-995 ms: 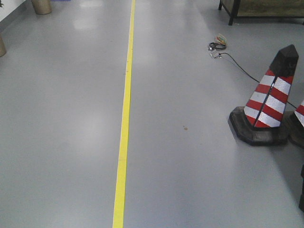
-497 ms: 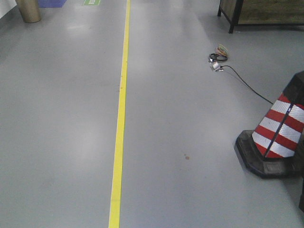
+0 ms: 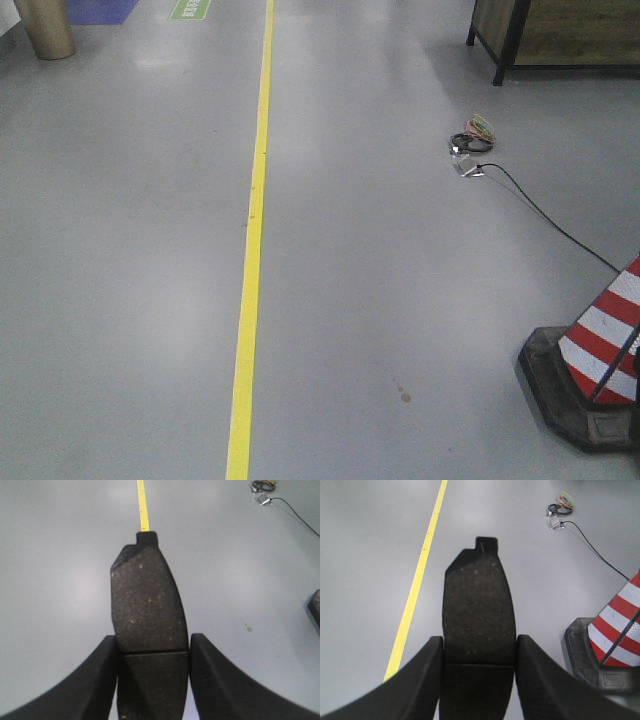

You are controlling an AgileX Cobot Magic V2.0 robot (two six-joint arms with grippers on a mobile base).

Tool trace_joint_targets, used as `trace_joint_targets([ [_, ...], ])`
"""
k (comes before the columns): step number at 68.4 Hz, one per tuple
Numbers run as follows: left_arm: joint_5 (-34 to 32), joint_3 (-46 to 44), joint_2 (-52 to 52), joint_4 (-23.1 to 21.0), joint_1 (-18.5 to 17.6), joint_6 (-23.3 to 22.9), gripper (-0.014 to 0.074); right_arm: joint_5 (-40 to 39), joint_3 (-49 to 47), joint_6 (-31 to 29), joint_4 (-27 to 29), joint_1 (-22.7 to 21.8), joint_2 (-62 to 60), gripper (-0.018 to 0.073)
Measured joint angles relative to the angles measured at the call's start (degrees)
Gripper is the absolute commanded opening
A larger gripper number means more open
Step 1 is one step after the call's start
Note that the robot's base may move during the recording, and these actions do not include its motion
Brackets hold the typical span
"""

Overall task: Move and align brake pads A on conveyor
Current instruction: 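Drive along the yellow floor line past the striped cones, then turn and approach the black belt conveyor with both pads held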

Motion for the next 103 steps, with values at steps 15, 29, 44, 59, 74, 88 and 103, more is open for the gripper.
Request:
trace_joint_targets([
  [15, 0.0, 0.0, 0.0, 0.0, 0.0, 0.0, -0.0006, 0.0, 0.0, 0.0, 0.0, 0.0, 0.0, -0.0006],
  [29, 0.0, 0.0, 0.0, 0.0, 0.0, 0.0, -0.0006, 0.0, 0.0, 0.0, 0.1, 0.0, 0.0, -0.0006],
  [44, 0.0, 0.0, 0.0, 0.0, 0.0, 0.0, -0.0006, 0.0, 0.0, 0.0, 0.1, 0.0, 0.0, -0.0006],
  [59, 0.0, 0.0, 0.0, 0.0, 0.0, 0.0, -0.0006, 0.0, 0.0, 0.0, 0.0, 0.0, 0.0, -0.0006],
  [74, 0.0, 0.0, 0.0, 0.0, 0.0, 0.0, -0.0006, 0.0, 0.0, 0.0, 0.0, 0.0, 0.0, -0.0006],
  [88, 0.0, 0.0, 0.0, 0.0, 0.0, 0.0, -0.0006, 0.0, 0.0, 0.0, 0.0, 0.0, 0.0, -0.0006],
  [103, 0.0, 0.0, 0.0, 0.0, 0.0, 0.0, -0.0006, 0.0, 0.0, 0.0, 0.0, 0.0, 0.0, -0.0006],
])
